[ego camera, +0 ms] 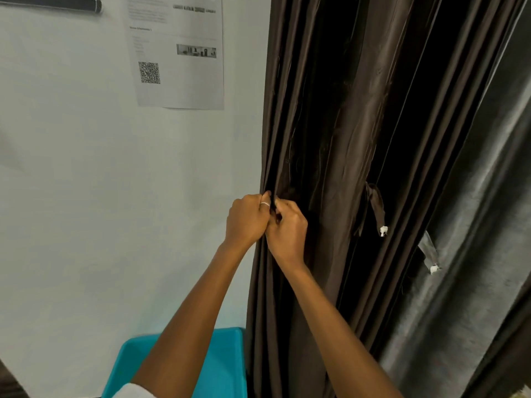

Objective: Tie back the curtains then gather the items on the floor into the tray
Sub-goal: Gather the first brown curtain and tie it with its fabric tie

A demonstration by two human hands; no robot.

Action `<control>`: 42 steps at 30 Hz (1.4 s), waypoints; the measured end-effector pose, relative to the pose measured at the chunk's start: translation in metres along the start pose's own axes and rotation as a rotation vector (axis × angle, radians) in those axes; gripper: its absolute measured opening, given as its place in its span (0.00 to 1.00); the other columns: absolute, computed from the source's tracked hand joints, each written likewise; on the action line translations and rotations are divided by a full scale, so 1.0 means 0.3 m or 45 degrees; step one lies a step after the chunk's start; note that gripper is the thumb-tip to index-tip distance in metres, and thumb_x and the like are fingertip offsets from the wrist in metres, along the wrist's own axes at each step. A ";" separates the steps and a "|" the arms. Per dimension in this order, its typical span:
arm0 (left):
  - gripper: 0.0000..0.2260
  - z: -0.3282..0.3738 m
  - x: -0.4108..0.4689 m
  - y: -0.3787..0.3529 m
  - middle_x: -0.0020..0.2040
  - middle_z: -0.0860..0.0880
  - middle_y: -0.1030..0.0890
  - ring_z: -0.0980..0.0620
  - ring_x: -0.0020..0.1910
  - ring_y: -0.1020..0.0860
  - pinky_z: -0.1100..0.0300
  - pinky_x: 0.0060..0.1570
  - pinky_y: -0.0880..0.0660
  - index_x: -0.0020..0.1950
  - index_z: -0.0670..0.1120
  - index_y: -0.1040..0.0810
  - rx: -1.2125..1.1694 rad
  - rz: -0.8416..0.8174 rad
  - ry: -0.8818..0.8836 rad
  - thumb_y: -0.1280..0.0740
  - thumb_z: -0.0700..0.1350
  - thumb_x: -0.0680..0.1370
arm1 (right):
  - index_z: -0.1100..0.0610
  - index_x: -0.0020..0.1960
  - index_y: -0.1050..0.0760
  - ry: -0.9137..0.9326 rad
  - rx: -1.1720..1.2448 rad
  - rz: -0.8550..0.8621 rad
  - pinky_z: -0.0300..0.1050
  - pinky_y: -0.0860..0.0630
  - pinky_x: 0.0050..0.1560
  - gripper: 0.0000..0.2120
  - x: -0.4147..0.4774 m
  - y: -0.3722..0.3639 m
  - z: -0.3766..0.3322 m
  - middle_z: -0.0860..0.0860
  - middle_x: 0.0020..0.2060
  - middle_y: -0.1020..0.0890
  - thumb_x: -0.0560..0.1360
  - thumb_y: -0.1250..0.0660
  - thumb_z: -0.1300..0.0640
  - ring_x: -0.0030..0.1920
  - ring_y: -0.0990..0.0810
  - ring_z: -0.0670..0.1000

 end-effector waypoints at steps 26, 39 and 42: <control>0.21 0.001 0.002 0.019 0.27 0.49 0.27 0.50 0.28 0.25 0.56 0.33 0.25 0.30 0.48 0.30 0.167 0.076 0.052 0.39 0.50 0.84 | 0.57 0.68 0.31 -0.290 -0.378 0.541 0.46 0.22 0.48 0.28 0.080 0.350 0.034 0.55 0.63 0.28 0.73 0.24 0.48 0.55 0.21 0.54; 0.19 -0.005 -0.008 0.058 0.29 0.52 0.27 0.54 0.28 0.26 0.62 0.32 0.29 0.35 0.47 0.26 0.253 0.054 0.024 0.40 0.52 0.84 | 0.55 0.44 0.18 -0.476 -0.334 0.202 0.50 0.19 0.49 0.06 0.204 0.503 0.226 0.51 0.33 0.18 0.79 0.30 0.55 0.38 0.18 0.53; 0.20 0.023 -0.031 0.021 0.28 0.51 0.26 0.53 0.28 0.26 0.60 0.33 0.27 0.34 0.47 0.26 0.231 0.067 0.002 0.40 0.52 0.84 | 0.57 0.52 0.16 -0.414 -0.419 0.292 0.46 0.22 0.49 0.07 0.141 0.432 0.199 0.58 0.42 0.14 0.79 0.32 0.56 0.45 0.16 0.60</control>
Point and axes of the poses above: each hand's wrist, its own x-axis towards the middle knuckle, its own y-axis out of the back of the hand, z = x × y, the point moved 3 cm from there along x, towards the middle knuckle
